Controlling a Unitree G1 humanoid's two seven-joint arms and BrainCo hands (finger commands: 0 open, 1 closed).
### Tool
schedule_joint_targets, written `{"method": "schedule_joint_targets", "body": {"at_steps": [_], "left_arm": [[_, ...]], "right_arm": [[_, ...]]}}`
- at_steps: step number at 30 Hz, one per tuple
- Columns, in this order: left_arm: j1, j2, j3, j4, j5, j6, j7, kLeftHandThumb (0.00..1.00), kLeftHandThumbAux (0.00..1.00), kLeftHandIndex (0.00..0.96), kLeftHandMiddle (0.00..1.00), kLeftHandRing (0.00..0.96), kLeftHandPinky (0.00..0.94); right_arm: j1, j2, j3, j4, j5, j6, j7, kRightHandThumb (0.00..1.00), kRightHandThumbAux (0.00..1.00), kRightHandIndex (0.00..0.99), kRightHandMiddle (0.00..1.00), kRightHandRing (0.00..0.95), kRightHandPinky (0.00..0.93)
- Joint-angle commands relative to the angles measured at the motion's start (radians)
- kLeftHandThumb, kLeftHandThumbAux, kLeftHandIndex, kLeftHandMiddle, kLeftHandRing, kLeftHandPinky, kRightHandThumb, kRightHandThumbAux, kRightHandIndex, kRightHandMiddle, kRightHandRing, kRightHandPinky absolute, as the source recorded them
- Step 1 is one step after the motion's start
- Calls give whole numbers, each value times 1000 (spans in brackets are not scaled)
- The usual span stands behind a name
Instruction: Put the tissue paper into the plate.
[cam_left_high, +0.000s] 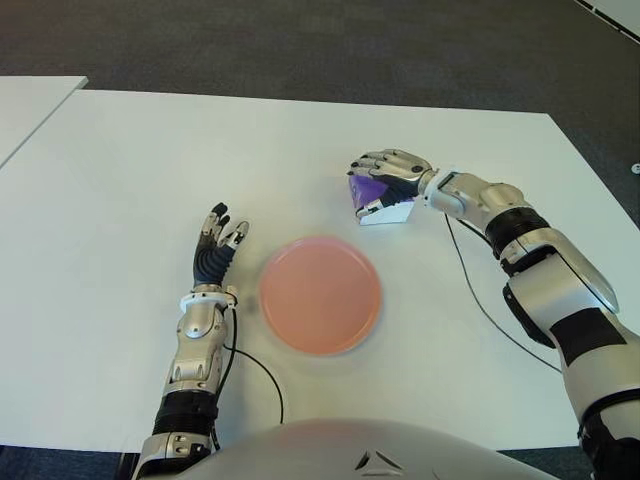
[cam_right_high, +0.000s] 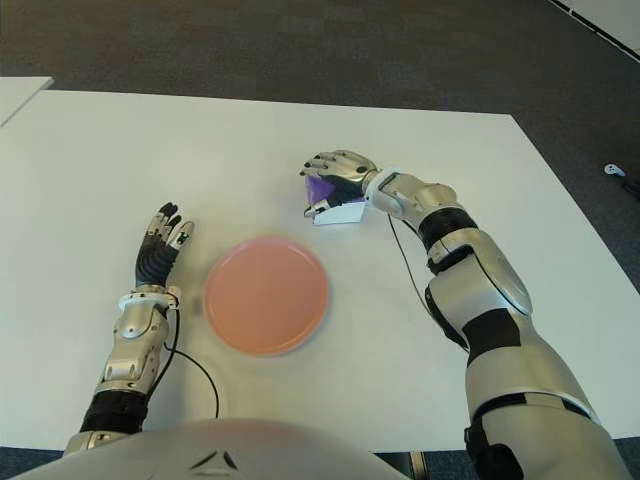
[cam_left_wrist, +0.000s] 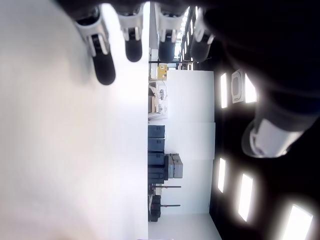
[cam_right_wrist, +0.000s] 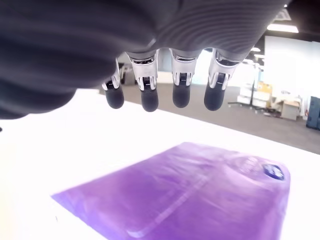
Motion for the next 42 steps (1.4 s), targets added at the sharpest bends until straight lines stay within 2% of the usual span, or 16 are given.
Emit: {"method": "schedule_joint_targets", "body": {"at_steps": [1, 7, 24, 34, 42], "left_arm": [[30, -3, 3, 16, -2, 33, 3, 0, 558, 0, 0, 0, 0], [29, 4, 7, 24, -7, 28, -8, 0, 549, 0, 0, 0, 0], [11, 8, 16, 44, -18, 22, -9, 0, 536, 0, 0, 0, 0], [10, 13, 16, 49, -10, 20, -5, 0, 533, 0, 0, 0, 0], [12, 15, 15, 44, 4, 27, 9, 0, 530, 0, 0, 0, 0]], "right_arm": [[-23, -10, 27, 26, -17, -26, 34, 412, 114, 0, 0, 0, 0], [-74, -41, -3, 43, 40, -51, 214, 404, 118, 0, 0, 0, 0], [-73, -61, -43, -14, 110, -24, 461, 454, 129, 0, 0, 0, 0], [-57, -67, -76, -51, 143, 31, 525, 454, 148, 0, 0, 0, 0], [-45, -63, -81, -46, 130, 58, 480, 447, 149, 0, 0, 0, 0]]}}
